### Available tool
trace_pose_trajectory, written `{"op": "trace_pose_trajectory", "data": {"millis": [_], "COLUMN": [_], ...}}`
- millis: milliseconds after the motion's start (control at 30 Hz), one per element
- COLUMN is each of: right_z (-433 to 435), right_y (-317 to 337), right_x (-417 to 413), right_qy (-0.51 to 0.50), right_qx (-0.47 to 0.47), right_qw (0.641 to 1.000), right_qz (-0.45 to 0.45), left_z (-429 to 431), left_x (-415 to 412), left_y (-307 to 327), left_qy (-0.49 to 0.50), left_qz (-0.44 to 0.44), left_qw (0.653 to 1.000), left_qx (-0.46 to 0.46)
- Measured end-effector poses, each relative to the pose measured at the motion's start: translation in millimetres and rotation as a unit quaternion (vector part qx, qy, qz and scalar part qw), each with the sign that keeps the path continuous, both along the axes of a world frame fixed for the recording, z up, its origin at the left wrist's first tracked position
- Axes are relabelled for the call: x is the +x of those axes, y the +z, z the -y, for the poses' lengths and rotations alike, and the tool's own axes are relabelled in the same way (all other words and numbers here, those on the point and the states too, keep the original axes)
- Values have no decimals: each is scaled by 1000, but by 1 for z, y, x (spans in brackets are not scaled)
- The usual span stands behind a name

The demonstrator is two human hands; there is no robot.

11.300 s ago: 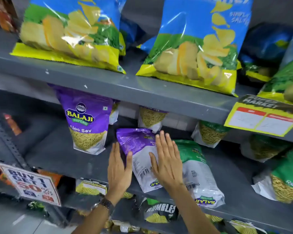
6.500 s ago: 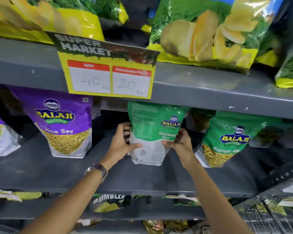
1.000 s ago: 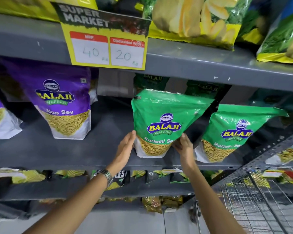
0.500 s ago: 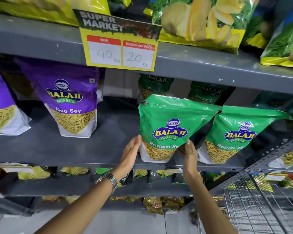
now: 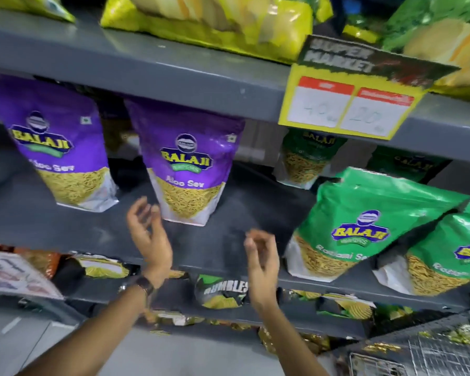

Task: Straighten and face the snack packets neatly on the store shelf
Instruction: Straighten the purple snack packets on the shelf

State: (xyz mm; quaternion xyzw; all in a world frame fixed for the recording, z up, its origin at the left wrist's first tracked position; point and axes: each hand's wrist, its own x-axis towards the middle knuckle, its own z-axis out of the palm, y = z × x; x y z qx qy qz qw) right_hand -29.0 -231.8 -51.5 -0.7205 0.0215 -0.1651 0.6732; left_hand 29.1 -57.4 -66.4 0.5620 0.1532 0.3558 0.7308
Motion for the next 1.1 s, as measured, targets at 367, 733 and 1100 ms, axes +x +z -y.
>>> {"op": "trace_pose_trajectory", "data": {"millis": [367, 733, 1100], "right_z": [-66, -73, -75], "right_y": [29, 24, 26], "right_x": [118, 70, 24], "right_qy": [83, 58, 48], "right_qx": [139, 94, 100], "right_qw": [976, 986, 986], "right_qz": [-146, -123, -124], "left_z": [-80, -98, -99], "left_x": [68, 35, -1], "left_y": [29, 10, 5], "left_qy": [-380, -400, -391], "left_qz": [-179, -175, -177], "left_qw": [907, 896, 902], "left_qx": [36, 87, 40]}}
